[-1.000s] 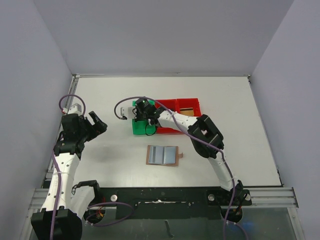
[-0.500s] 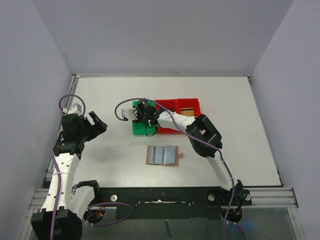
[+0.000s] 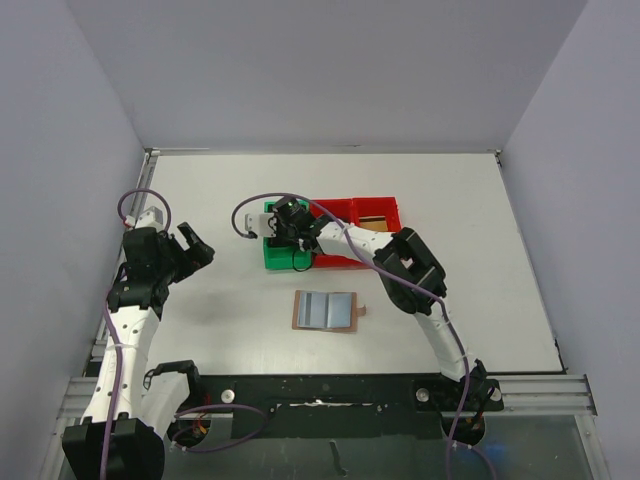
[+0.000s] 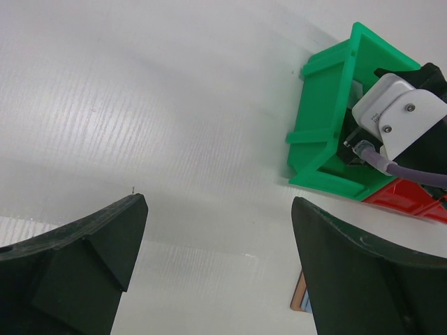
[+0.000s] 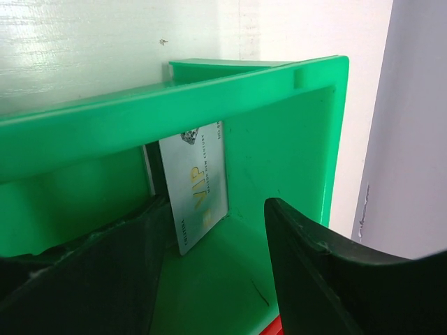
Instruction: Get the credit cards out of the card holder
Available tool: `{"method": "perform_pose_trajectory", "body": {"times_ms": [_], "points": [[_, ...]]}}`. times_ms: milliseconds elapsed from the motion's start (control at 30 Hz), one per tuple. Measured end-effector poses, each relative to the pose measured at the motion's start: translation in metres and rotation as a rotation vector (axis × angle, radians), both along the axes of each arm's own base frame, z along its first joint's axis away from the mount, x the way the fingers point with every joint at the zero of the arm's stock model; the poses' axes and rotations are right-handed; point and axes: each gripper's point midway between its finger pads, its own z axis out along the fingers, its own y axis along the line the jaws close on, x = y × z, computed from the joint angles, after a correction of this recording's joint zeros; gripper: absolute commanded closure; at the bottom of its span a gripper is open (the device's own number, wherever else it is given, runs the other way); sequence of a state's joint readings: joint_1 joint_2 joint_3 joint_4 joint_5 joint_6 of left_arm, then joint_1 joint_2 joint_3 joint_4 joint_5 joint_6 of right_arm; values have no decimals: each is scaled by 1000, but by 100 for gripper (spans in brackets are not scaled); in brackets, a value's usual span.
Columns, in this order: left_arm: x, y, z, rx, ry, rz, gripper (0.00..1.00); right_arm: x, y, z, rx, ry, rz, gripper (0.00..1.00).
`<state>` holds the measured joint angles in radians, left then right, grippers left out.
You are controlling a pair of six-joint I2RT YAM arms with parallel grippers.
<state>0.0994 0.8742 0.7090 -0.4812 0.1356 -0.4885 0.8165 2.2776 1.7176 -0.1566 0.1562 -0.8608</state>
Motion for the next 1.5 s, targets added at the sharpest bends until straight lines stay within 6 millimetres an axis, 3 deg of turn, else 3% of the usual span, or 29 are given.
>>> {"method": "perform_pose_trajectory", "body": {"times_ms": [800,867,1000,1167,1267,1367,1500], "points": [[1,-1,-5,-6,21,-9,15,-3,2,8,108,68,-18,32],[1,-2,-7,-9,24,-14,15,-4,1,25,167,70,-50,31],[0,-7,-8,-23,25,-37,15,-17,-15,96,427,39,-168,25],[0,-18,-9,-53,11,-98,15,-46,-81,202,893,9,-414,22],[1,-23,-10,-68,8,-127,16,-57,-120,234,1120,45,-564,23],[3,-27,-15,-82,10,-148,17,-70,-144,225,1251,145,-705,25],[6,-27,-28,-90,46,-150,20,-105,-152,165,1289,395,-937,28]]}}
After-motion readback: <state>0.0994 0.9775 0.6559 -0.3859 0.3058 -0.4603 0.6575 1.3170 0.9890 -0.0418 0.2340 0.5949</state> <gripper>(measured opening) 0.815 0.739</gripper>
